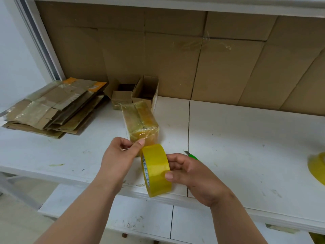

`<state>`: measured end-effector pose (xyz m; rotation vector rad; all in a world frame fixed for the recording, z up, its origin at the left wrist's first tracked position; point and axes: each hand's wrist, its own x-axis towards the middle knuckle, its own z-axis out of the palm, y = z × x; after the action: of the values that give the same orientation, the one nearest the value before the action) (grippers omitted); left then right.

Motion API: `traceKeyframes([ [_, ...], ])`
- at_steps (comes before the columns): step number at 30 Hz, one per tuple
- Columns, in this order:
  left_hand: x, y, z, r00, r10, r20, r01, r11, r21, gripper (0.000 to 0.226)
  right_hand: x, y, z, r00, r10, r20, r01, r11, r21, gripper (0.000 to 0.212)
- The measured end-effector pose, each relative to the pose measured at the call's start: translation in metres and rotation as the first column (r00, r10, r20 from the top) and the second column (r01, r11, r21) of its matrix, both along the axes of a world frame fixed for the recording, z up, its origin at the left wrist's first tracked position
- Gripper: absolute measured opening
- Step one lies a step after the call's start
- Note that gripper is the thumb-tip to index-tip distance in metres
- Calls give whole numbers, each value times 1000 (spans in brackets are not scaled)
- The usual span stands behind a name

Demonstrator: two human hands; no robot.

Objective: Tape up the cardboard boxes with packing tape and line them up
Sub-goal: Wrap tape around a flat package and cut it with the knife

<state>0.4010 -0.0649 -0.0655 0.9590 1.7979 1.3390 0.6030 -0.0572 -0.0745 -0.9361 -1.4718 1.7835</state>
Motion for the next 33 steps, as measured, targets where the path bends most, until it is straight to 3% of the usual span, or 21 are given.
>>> traceKeyframes([
  [2,0,1,-2,995,-75,64,78,996,-45,43,8,7,1,990,-129,52,128,991,34,32],
  [3,2,0,-1,990,-104,96,109,993,-43,46,12,13,-1,953,-262,150,249,963,101,23],
  [4,2,-2,0,983,-130,131,135,990,-30,50,16,20,-4,858,-417,300,362,905,222,17],
  [5,3,-3,0,973,-156,170,161,987,-16,55,20,28,-9,697,-541,471,400,838,371,18],
  [6,4,-4,-1,961,-177,214,182,983,-6,61,24,32,-15,526,-584,619,343,811,474,27],
  [8,4,-5,-3,932,-201,301,209,978,4,70,28,35,-24,257,-521,814,154,853,498,42],
  [10,4,-5,-3,918,-201,343,211,977,7,70,30,35,-30,157,-493,856,61,870,490,36],
  [12,4,-5,-3,909,-191,369,200,980,14,59,29,36,-29,207,-524,826,81,851,520,20],
  [14,5,-3,-4,901,-177,396,178,983,33,44,28,39,-23,325,-564,759,163,824,543,1],
  [17,4,-1,-7,900,-144,412,139,989,42,36,21,43,-8,526,-590,612,208,787,580,8],
  [21,8,1,-6,896,-122,426,106,993,60,46,-1,44,24,712,-509,483,135,775,618,7],
  [26,11,1,-7,891,-133,433,106,991,86,54,-21,50,45,761,-421,493,-51,719,693,10],
  [33,10,0,-8,895,-120,431,95,992,78,47,-39,63,48,673,-398,623,-261,660,704,21],
])
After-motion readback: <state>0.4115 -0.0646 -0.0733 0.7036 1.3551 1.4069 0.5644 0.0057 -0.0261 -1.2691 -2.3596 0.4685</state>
